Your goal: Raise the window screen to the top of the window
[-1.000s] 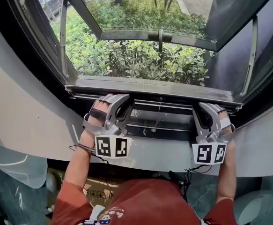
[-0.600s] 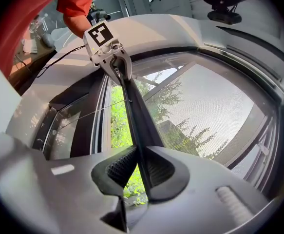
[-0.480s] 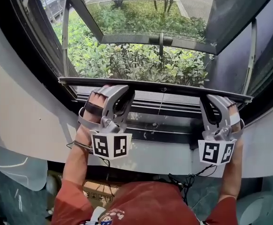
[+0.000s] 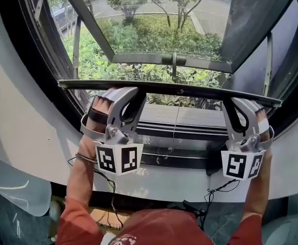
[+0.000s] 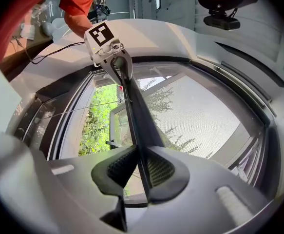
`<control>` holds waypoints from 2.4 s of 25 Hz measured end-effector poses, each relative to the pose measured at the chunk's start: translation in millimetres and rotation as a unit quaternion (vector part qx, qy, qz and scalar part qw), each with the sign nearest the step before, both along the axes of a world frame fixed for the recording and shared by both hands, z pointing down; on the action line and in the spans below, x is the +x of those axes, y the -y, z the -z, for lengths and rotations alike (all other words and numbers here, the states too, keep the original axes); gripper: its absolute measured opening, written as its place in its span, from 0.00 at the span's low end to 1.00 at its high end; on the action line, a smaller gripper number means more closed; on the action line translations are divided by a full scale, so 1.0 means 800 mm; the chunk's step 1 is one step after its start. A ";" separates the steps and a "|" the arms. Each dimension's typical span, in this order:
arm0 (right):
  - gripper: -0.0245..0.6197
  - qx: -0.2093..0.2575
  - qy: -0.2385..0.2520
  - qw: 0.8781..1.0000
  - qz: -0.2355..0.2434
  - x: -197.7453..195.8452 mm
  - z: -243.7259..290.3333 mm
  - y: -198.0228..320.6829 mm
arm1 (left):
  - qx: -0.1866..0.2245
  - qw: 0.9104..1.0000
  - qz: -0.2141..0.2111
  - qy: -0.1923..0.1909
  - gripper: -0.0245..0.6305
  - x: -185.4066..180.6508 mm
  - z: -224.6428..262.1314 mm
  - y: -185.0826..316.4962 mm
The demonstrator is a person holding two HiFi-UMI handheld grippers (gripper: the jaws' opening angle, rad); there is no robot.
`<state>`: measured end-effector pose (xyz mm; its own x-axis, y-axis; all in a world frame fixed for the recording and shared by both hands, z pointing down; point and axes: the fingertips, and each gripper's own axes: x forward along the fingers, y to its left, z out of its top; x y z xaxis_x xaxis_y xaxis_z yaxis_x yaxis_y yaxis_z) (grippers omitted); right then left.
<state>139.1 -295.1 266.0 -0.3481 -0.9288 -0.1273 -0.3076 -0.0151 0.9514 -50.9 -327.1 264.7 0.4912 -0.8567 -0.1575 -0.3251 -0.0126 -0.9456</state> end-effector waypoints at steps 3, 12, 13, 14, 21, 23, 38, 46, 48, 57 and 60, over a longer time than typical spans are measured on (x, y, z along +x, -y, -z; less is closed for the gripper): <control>0.15 0.013 -0.006 1.000 0.001 -0.001 0.026 0.003 | 0.015 1.000 -0.001 -0.002 0.16 -0.001 0.027 0.002; 0.15 0.059 -0.024 0.998 -0.003 0.001 0.081 0.013 | 0.055 0.998 0.001 0.003 0.17 0.003 0.082 0.010; 0.15 0.063 -0.024 0.998 -0.003 0.002 0.087 0.013 | 0.061 0.998 0.001 0.003 0.17 0.003 0.088 0.010; 0.15 0.067 -0.026 0.997 -0.003 0.002 0.093 0.013 | 0.066 0.998 0.001 0.003 0.17 0.003 0.094 0.010; 0.15 0.090 -0.043 0.995 -0.008 0.001 0.138 0.013 | 0.103 0.995 0.009 0.009 0.17 0.004 0.139 0.009; 0.15 0.095 -0.049 0.994 -0.008 0.001 0.153 0.013 | 0.116 0.993 0.012 0.014 0.17 0.005 0.155 0.009; 0.14 0.126 -0.071 0.989 -0.020 0.001 0.252 0.016 | 0.158 0.987 0.010 0.034 0.17 0.006 0.255 0.012; 0.10 0.161 -0.090 0.982 -0.043 0.001 0.285 0.019 | 0.199 0.979 0.035 0.028 0.15 0.005 0.286 0.013; 0.09 0.172 -0.095 0.979 -0.053 0.001 0.305 0.020 | 0.207 0.977 0.043 0.028 0.15 0.005 0.306 0.014; 0.09 0.207 -0.092 0.970 -0.082 0.000 0.381 0.018 | 0.239 0.968 0.071 0.022 0.15 0.005 0.383 0.012; 0.09 0.217 -0.096 0.967 -0.089 0.000 0.398 0.018 | 0.242 0.967 0.078 0.022 0.15 0.005 0.400 0.012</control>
<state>139.4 -309.8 -52.6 -0.2438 -0.8496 -0.4677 -0.0810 -0.4627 0.8828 -46.8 -337.0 -55.0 0.3779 -0.7518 -0.5403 -0.2466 0.4807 -0.8415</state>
